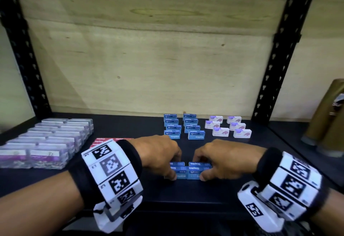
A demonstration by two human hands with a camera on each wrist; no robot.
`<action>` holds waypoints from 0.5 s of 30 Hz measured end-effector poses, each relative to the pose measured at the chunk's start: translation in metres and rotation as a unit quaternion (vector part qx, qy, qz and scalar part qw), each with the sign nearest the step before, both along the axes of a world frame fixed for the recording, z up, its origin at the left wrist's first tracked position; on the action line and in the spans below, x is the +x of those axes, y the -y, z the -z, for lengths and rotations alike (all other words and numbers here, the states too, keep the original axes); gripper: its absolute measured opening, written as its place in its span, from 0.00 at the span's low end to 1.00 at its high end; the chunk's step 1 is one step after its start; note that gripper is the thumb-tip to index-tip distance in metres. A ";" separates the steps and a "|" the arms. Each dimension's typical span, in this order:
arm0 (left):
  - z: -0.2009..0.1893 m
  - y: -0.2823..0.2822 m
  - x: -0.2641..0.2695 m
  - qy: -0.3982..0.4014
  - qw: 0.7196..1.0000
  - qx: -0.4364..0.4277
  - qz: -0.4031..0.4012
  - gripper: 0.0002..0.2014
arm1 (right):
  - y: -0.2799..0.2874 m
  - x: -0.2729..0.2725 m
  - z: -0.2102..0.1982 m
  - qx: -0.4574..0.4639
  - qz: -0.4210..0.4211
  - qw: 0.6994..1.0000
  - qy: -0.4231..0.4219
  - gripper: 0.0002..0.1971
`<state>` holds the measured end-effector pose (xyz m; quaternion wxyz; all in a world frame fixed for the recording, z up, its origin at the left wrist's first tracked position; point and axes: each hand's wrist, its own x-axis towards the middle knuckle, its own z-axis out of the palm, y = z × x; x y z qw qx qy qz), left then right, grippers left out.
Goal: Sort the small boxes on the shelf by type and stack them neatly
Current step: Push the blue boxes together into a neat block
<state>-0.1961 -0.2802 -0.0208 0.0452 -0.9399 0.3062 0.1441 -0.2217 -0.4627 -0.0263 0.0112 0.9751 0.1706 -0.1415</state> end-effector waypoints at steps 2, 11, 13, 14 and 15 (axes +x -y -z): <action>0.001 0.002 0.000 0.002 1.000 -0.004 0.003 0.19 | -0.003 0.000 -0.001 -0.004 -0.006 1.000 0.002 0.18; -0.004 0.003 0.007 -0.019 1.000 -0.018 0.000 0.21 | -0.001 0.003 -0.008 0.010 -0.019 0.999 -0.024 0.20; -0.012 0.001 0.011 -0.018 0.999 -0.035 -0.001 0.23 | 0.005 0.007 -0.016 0.034 -0.007 0.998 -0.047 0.21; -0.017 0.000 0.014 -0.014 0.999 -0.045 0.000 0.24 | 0.008 0.011 -0.020 0.047 0.000 0.997 -0.056 0.22; -0.022 0.000 0.017 -0.005 0.999 -0.054 0.000 0.24 | 0.011 0.016 -0.023 0.056 0.007 0.997 -0.057 0.23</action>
